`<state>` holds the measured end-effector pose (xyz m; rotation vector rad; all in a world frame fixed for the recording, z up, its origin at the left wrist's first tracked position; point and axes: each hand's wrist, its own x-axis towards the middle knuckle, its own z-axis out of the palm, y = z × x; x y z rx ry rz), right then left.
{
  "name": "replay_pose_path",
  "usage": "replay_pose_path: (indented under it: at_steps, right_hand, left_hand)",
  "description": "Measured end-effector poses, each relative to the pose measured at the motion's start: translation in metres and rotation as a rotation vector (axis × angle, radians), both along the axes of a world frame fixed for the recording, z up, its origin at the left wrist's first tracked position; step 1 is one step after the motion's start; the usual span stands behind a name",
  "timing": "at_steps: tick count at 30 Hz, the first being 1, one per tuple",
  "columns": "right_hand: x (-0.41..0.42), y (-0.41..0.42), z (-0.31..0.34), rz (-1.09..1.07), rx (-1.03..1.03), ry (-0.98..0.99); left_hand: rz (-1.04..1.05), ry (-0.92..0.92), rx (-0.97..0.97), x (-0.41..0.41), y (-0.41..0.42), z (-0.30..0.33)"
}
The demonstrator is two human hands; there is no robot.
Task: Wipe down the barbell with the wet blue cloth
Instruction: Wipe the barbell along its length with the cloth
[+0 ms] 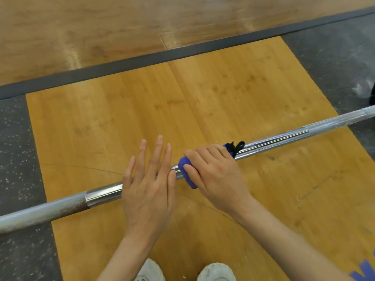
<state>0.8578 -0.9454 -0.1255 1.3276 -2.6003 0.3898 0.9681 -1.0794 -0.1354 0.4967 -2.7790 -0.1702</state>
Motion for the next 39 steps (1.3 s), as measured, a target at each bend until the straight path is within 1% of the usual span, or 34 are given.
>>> replay_pose_path:
  at_steps: [1,4,5,7,9,10,13,15,17,19,21,23,24,25,26,27,29,30,31,32,33,34,36,37,39]
  right_hand:
    - [-0.007,0.013,0.003,-0.016,0.000,-0.002]
    - [-0.004,0.024,0.005,-0.255,-0.027,-0.050]
    - [0.006,0.016,0.004,-0.260,-0.003,-0.081]
    - [0.023,0.002,0.006,-0.149,0.032,-0.133]
    - [0.020,0.007,0.011,-0.035,0.040,-0.156]
    - [0.016,0.013,0.015,-0.022,0.040,-0.145]
    - [0.012,0.012,0.014,-0.085,0.069,-0.120]
    - [0.015,-0.009,0.013,-0.148,0.072,-0.127]
    - [0.012,-0.023,0.013,-0.163,0.091,-0.073]
    - [-0.006,-0.022,0.018,-0.152,0.109,-0.058]
    - [-0.022,-0.012,0.022,-0.195,0.126,-0.034]
    - [-0.024,-0.018,0.033,-0.226,0.190,-0.126]
    - [-0.021,-0.027,0.034,-0.183,0.305,-0.174]
    - [-0.018,-0.035,0.033,-0.089,0.432,-0.230]
    - [-0.017,-0.039,0.032,-0.001,0.479,-0.323]
    - [-0.025,-0.043,0.036,0.042,0.520,-0.431]
    - [-0.052,-0.040,0.042,-0.020,0.570,-0.649]
    - [-0.063,-0.034,0.044,-0.064,0.599,-0.688]
    - [-0.066,-0.029,0.045,-0.101,0.587,-0.672]
    - [-0.063,-0.025,0.041,-0.098,0.564,-0.565]
    - [-0.055,-0.022,0.031,-0.059,0.522,-0.385]
    - [-0.042,-0.019,0.024,-0.048,0.399,-0.239]
    - [-0.024,-0.008,0.007,-0.064,-0.004,-0.096]
    - [-0.019,0.001,-0.002,-0.031,-0.136,-0.065]
    - [-0.012,0.026,-0.017,0.074,-0.177,-0.012]
  left_hand:
    - [-0.002,-0.004,0.011,0.001,0.001,0.001]
    - [-0.009,-0.023,0.059,0.004,0.005,0.005]
    - [-0.012,-0.029,0.065,0.004,0.005,0.006]
    - [-0.025,-0.041,0.062,0.006,0.005,0.007]
    - [-0.028,-0.038,0.057,0.007,0.005,0.007]
    - [-0.027,-0.045,0.055,0.007,0.004,0.007]
    - [-0.019,-0.048,0.072,0.007,0.005,0.008]
    - [-0.003,-0.061,0.069,0.005,0.006,0.008]
    - [0.015,-0.051,0.071,0.005,0.007,0.008]
    - [0.029,-0.040,0.060,0.005,0.006,0.008]
    - [0.037,-0.035,0.047,0.004,0.007,0.007]
    - [0.055,-0.030,0.035,0.002,0.008,0.007]
    - [0.065,-0.028,0.024,0.001,0.009,0.006]
    - [0.076,-0.027,0.017,0.000,0.010,0.006]
    - [0.085,-0.027,0.017,0.001,0.010,0.006]
    - [0.092,-0.028,0.015,0.001,0.010,0.006]
    - [0.090,-0.042,-0.001,0.001,0.010,0.005]
    - [0.088,-0.050,-0.003,0.001,0.010,0.006]
    - [0.092,-0.055,-0.007,0.000,0.010,0.006]
    - [0.097,-0.056,-0.014,-0.001,0.011,0.006]
    - [0.099,-0.054,-0.017,0.000,0.011,0.006]
    - [0.100,-0.047,-0.015,-0.001,0.011,0.006]
    - [0.113,-0.040,-0.022,-0.002,0.010,0.006]
    - [0.119,-0.053,-0.031,-0.001,0.011,0.006]
    - [0.144,-0.066,-0.021,-0.001,0.014,0.007]
